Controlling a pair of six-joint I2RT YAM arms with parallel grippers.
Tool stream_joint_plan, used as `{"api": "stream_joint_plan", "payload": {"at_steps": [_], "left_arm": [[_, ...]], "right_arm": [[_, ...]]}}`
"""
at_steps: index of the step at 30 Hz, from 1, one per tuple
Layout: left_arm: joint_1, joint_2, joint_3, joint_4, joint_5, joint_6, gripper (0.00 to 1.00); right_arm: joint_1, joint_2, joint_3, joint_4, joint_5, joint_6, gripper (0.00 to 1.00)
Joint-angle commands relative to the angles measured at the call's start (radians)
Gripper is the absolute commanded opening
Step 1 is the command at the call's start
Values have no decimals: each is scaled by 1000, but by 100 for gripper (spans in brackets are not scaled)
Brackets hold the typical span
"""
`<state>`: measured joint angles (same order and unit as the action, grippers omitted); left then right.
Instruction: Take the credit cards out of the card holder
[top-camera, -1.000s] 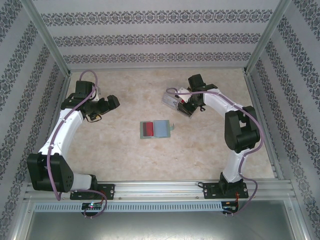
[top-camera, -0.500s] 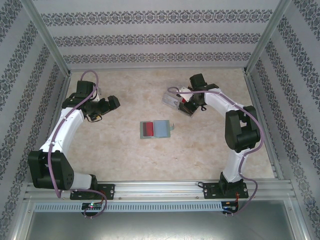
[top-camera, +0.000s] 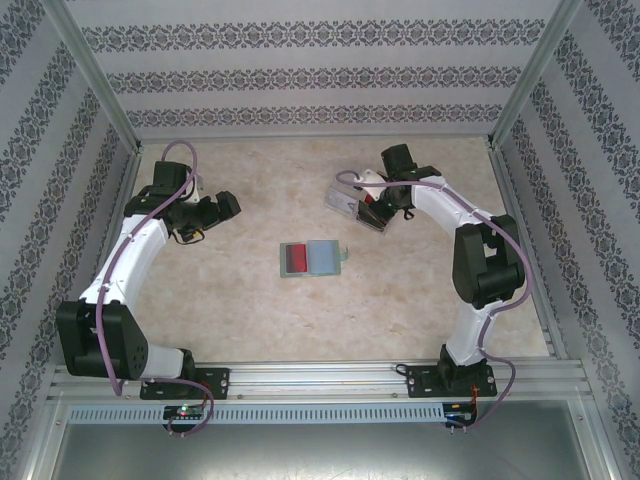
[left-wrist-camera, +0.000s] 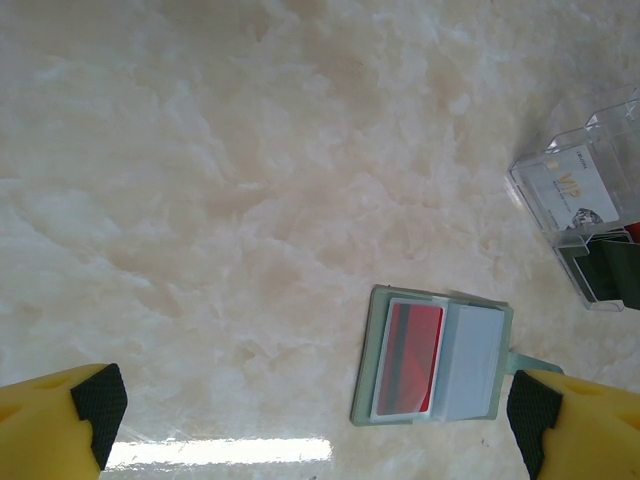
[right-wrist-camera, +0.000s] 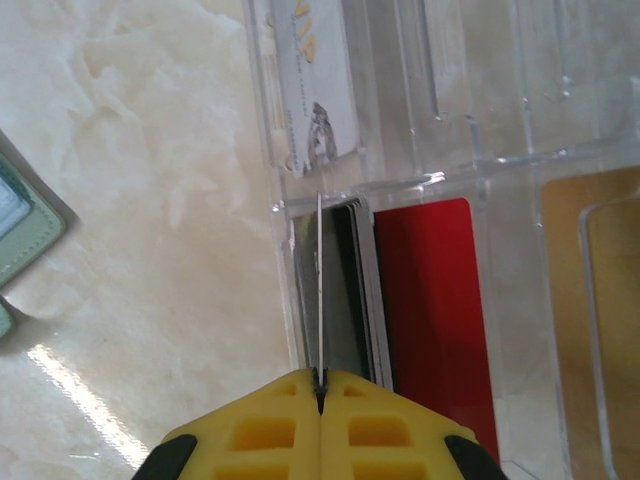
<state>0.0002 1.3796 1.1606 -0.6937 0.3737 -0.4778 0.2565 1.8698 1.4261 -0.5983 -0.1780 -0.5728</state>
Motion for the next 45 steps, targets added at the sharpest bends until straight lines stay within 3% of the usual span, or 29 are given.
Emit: {"api": "stream_joint_plan", "payload": {"at_steps": [1,14,22,29,34,38,45], "left_arm": [[3,10,-1,-16,17,22,100],[3,22,-4,-2,61,23,100],[4,25,-6,-1,68,21,100],[4,38,-15,10,90,9,100],[3,50,-25,22,103,-5,100],[3,56,-32,34,119,-16,100],[0,67,-53,66,159,-39,100]], "right_arm": [[-12,6,30,-8,20,-2,1],[-12,45,37,-13,8,3,18],[3,-50,17,15,8,102,33],[90,-181,-74,105,57,431,52],[200,-193,-124,147,51,719,54],[309,-182,-148,158,132,857,57],[431,-84,-183,304,-10,1159,52]]}}
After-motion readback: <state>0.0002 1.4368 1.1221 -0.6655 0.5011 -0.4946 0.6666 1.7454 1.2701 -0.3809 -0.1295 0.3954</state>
